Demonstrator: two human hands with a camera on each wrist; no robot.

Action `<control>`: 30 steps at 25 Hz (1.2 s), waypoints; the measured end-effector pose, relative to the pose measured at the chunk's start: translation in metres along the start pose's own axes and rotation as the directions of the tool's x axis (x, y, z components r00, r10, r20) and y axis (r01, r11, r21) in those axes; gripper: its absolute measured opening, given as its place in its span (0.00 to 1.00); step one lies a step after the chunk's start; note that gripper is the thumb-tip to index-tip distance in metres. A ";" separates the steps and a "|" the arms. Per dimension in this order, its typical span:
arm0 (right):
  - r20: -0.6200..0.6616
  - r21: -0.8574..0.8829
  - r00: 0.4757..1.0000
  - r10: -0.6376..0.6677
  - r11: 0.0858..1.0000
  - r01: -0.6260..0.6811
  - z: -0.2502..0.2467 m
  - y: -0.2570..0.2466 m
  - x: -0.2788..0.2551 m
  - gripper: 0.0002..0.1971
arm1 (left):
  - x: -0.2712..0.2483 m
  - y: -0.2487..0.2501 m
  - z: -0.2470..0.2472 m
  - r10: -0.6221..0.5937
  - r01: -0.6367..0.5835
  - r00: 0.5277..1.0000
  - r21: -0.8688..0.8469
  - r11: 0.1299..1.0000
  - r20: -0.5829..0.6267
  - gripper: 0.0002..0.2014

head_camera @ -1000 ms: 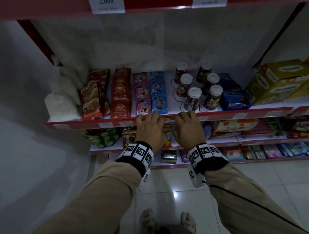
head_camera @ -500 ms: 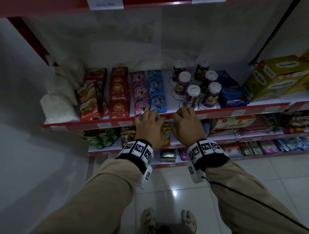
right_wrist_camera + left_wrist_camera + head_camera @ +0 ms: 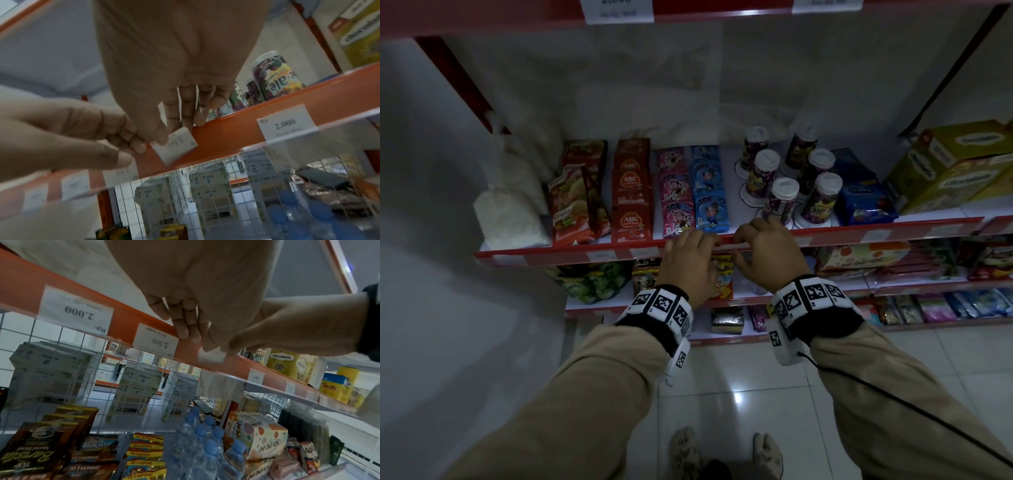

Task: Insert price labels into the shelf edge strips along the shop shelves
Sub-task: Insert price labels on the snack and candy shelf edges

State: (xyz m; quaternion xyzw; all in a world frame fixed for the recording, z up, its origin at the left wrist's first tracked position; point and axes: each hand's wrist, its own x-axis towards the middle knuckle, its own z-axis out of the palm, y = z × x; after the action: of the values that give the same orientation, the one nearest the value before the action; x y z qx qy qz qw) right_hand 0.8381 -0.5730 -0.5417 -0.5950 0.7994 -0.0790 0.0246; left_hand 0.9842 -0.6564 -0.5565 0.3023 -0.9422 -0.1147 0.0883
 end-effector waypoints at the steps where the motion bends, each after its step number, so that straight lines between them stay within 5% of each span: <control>1: 0.029 -0.021 1.000 -0.003 1.000 0.004 -0.001 0.000 0.001 0.13 | 0.000 0.000 0.000 0.005 -0.005 1.000 0.004 1.000 0.004 0.18; 3: 0.010 0.020 1.000 0.002 1.000 -0.002 -0.002 0.000 0.001 0.10 | -0.001 0.000 0.000 0.004 -0.004 1.000 -0.028 1.000 -0.001 0.17; 5: -0.143 0.284 0.986 0.084 0.958 -0.040 0.000 0.001 -0.001 0.06 | -0.002 -0.001 0.001 -0.017 0.014 0.999 -0.116 0.993 -0.027 0.17; 7: -0.195 0.642 0.928 0.318 0.757 -0.124 0.002 0.000 -0.004 0.04 | 0.000 -0.001 0.001 -0.058 0.044 0.997 -0.218 0.975 -0.058 0.15; 9: -0.059 0.872 0.887 0.457 0.457 -0.178 0.006 -0.004 -0.007 0.07 | 0.003 -0.001 0.001 -0.104 0.074 0.991 -0.305 0.949 -0.082 0.14; 11: 0.075 0.948 0.884 0.462 0.241 -0.207 0.011 -0.010 -0.008 0.11 | 0.006 -0.001 0.001 -0.123 0.080 0.987 -0.354 0.932 -0.100 0.14; 14: 0.157 0.975 0.905 0.396 0.082 -0.205 0.018 -0.021 -0.009 0.14 | 0.007 -0.003 0.004 -0.123 0.091 0.989 -0.313 0.945 -0.081 0.12; 16: 0.140 0.975 0.918 0.370 0.109 -0.193 0.021 -0.023 -0.009 0.15 | 0.007 -0.004 0.006 -0.125 0.103 0.990 -0.271 0.957 -0.065 0.10; 21: -0.201 0.770 0.954 0.224 0.637 0.013 0.007 -0.018 -0.007 0.19 | 0.007 -0.006 0.004 -0.046 0.042 0.998 -0.104 0.994 -0.041 0.11; 24: -0.208 0.510 0.978 -0.001 0.853 0.110 -0.004 -0.012 0.002 0.13 | 0.006 -0.007 0.000 -0.018 0.016 0.999 -0.052 0.999 -0.036 0.12; 26: -0.188 0.473 0.982 -0.018 0.874 0.107 -0.008 -0.007 0.005 0.09 | 0.003 -0.007 -0.001 -0.032 0.029 0.999 -0.067 0.997 -0.042 0.11; 30: -0.224 0.659 0.952 0.209 0.752 -0.010 -0.004 0.000 0.004 0.04 | -0.002 -0.011 -0.003 -0.065 0.058 0.996 -0.117 0.991 -0.056 0.14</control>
State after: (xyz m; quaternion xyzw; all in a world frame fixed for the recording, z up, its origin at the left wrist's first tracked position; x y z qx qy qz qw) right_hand 0.8363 -0.5764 -0.5374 -0.4832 0.7508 -0.4343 0.1193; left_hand 0.9923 -0.6649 -0.5569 0.3288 -0.9212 -0.1623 0.1302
